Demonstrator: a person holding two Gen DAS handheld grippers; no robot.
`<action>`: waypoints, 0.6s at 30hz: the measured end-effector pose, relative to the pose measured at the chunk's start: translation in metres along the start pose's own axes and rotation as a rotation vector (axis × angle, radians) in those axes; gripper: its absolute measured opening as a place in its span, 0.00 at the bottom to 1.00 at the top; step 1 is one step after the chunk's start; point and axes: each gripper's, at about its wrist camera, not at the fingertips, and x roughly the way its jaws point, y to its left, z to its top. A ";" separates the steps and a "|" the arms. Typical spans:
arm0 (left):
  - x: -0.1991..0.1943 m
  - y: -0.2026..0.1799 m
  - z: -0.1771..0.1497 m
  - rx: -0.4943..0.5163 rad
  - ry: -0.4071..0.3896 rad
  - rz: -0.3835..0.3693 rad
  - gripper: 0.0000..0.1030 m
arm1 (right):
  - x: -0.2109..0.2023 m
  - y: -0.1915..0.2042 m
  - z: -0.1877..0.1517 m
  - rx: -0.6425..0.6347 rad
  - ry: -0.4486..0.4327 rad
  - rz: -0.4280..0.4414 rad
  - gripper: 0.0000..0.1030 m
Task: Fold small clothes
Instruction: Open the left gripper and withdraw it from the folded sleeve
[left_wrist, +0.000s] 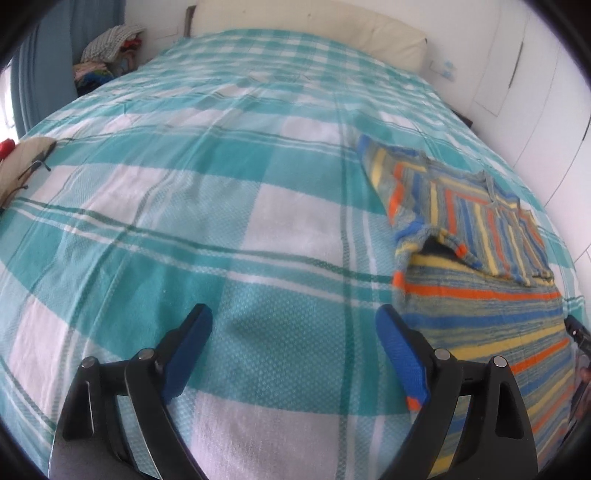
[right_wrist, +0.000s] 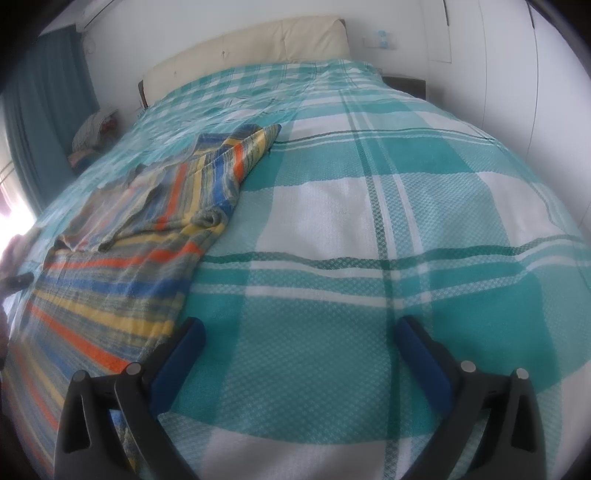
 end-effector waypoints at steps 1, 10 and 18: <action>0.000 0.003 0.001 -0.011 -0.011 0.010 0.93 | 0.000 0.001 0.000 -0.003 0.002 -0.004 0.99; 0.023 0.013 -0.002 -0.070 0.060 0.053 0.96 | 0.000 0.003 -0.001 -0.013 0.003 -0.019 0.99; 0.032 0.000 -0.011 0.026 0.081 0.107 1.00 | -0.001 0.001 -0.002 -0.005 -0.004 -0.008 0.99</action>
